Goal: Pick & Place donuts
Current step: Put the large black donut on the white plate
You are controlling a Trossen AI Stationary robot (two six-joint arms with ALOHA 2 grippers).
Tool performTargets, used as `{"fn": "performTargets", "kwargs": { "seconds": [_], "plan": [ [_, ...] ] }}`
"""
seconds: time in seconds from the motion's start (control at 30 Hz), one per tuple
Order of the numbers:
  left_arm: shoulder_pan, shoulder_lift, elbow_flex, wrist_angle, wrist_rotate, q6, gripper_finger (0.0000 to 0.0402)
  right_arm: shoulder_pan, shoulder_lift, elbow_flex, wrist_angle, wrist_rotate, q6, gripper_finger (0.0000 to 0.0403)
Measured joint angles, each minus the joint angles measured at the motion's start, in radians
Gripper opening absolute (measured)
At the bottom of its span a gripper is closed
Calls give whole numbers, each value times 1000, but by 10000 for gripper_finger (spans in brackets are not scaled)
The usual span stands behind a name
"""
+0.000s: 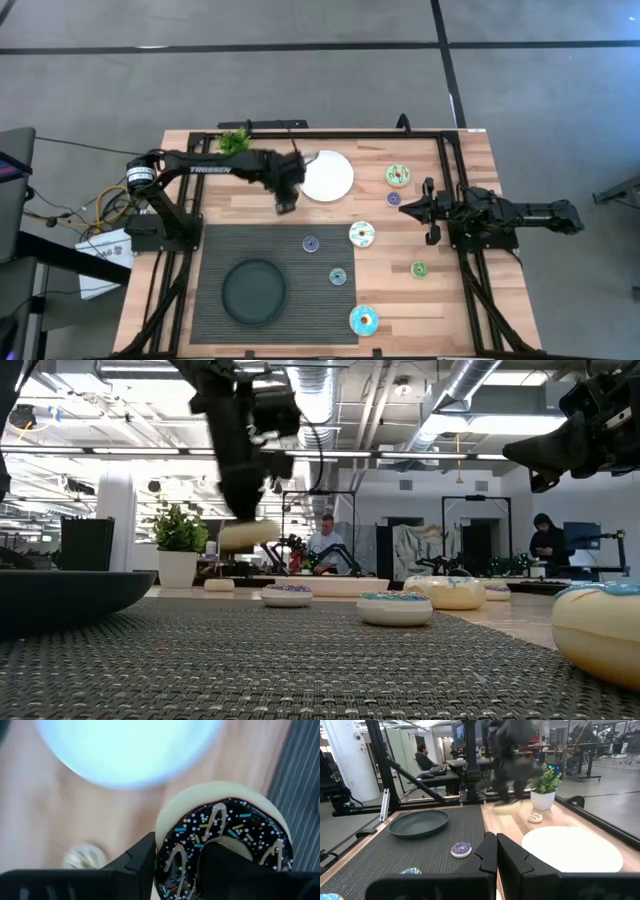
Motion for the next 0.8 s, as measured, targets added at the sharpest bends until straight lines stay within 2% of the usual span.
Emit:
{"fn": "performTargets", "kwargs": {
  "seconds": [0.17, 0.3, 0.57, 0.8],
  "plan": [
    [67, 86, 193, -1, 20, -12, 115, 0, 0, 0, 0, 0, 0, 0],
    [93, 224, 370, -30, 83, 50, 115, 0, 0, 0, 0, 0, 0, 0],
    [123, 517, 692, -121, 64, 131, 115, 0, 0, 0, 0, 0, 0, 0],
    [159, 671, 828, -202, 22, 165, 115, 0, 0, 0, 0, 0, 0, 0]
  ]
}}
